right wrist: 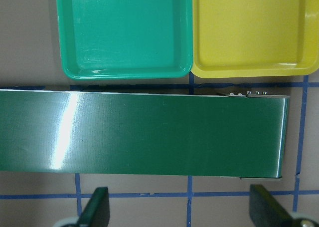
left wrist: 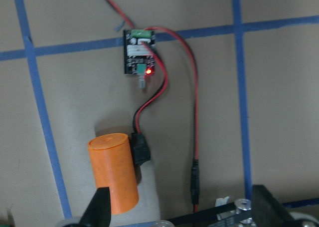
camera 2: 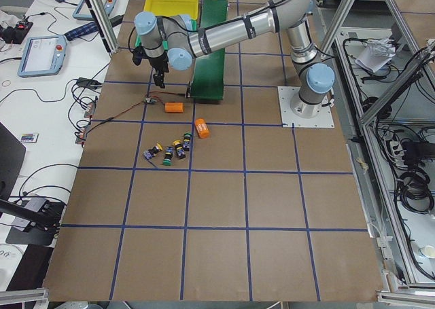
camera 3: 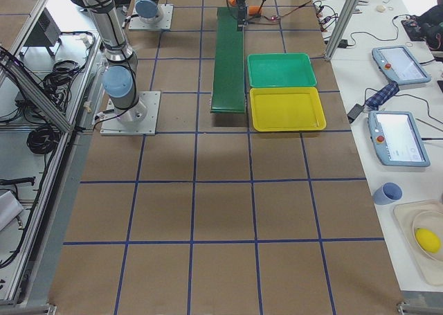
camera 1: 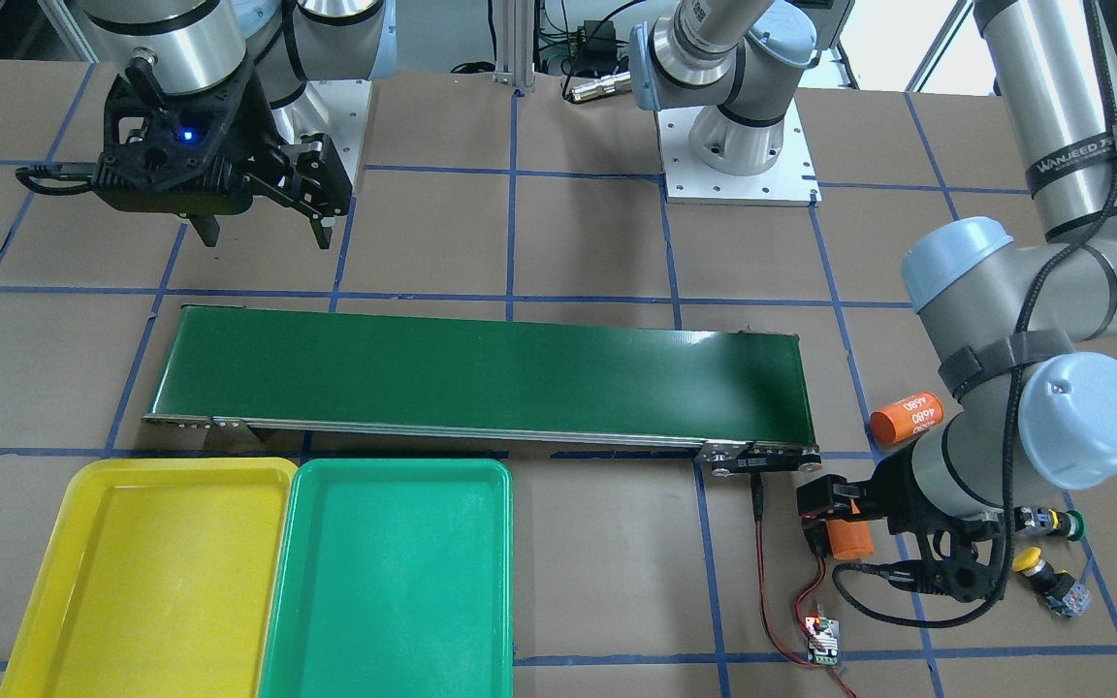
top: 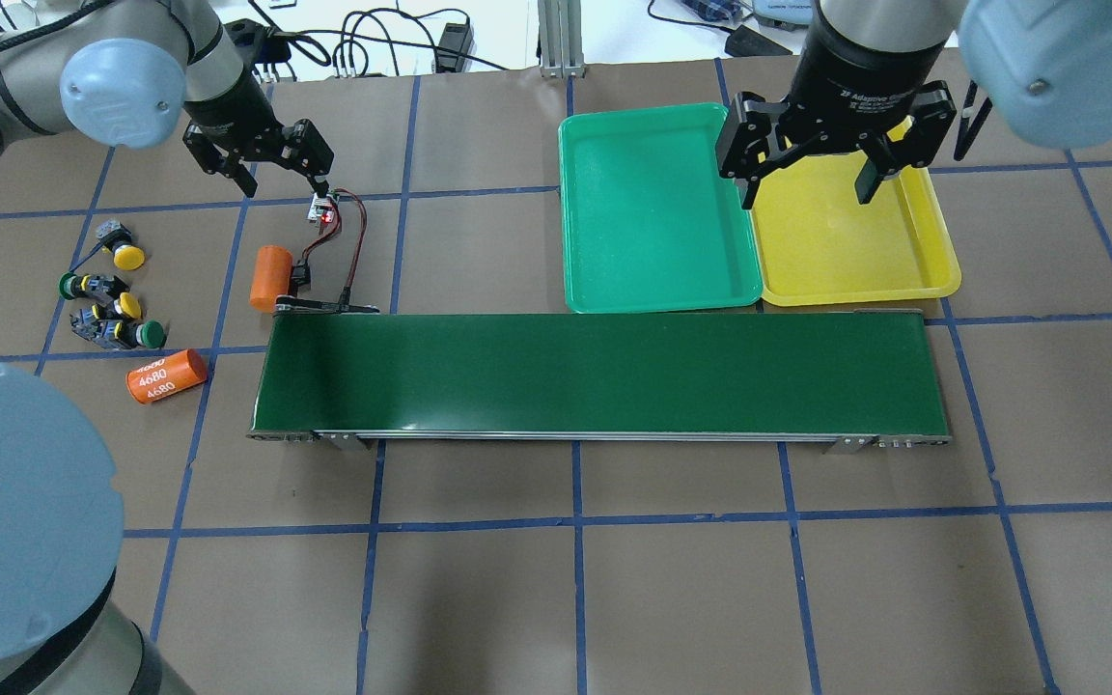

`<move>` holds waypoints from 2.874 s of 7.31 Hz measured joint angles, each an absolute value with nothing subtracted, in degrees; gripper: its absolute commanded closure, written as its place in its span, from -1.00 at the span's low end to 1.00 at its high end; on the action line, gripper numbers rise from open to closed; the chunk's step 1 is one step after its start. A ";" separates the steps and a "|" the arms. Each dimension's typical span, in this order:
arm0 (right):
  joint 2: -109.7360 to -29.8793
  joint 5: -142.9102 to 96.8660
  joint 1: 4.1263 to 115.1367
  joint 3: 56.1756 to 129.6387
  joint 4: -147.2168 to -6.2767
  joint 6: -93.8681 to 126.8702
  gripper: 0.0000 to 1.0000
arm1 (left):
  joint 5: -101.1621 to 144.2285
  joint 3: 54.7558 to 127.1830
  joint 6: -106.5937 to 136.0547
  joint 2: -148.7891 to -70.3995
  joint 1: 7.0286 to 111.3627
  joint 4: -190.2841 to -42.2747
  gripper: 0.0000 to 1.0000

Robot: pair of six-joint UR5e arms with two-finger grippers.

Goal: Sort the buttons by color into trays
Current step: 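Lower the left gripper and grasp the plain orange cylinder, then place the orange cylinder on the green belt and open the left gripper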

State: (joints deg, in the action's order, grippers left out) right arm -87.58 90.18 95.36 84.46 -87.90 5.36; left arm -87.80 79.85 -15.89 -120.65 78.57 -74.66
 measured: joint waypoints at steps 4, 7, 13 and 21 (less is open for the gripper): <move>-87.54 90.06 95.36 84.46 -88.03 5.44 -1.00 | -87.84 86.97 -18.67 -123.79 73.79 -66.00 -0.72; -87.54 90.16 95.36 84.46 -87.99 5.45 -1.00 | -87.07 88.38 -18.94 -125.16 73.66 -63.51 1.00; -87.50 90.17 95.36 84.46 -87.87 5.45 -1.00 | -87.80 91.96 -49.77 -115.46 73.52 -64.99 1.00; -87.58 90.12 95.44 84.55 -87.89 5.42 -1.00 | -87.81 111.40 -83.75 -99.21 88.62 -62.98 -0.25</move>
State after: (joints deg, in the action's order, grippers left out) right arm -87.58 90.12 95.44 84.55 -87.89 5.42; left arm -87.81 111.40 -83.75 -99.21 88.62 -62.98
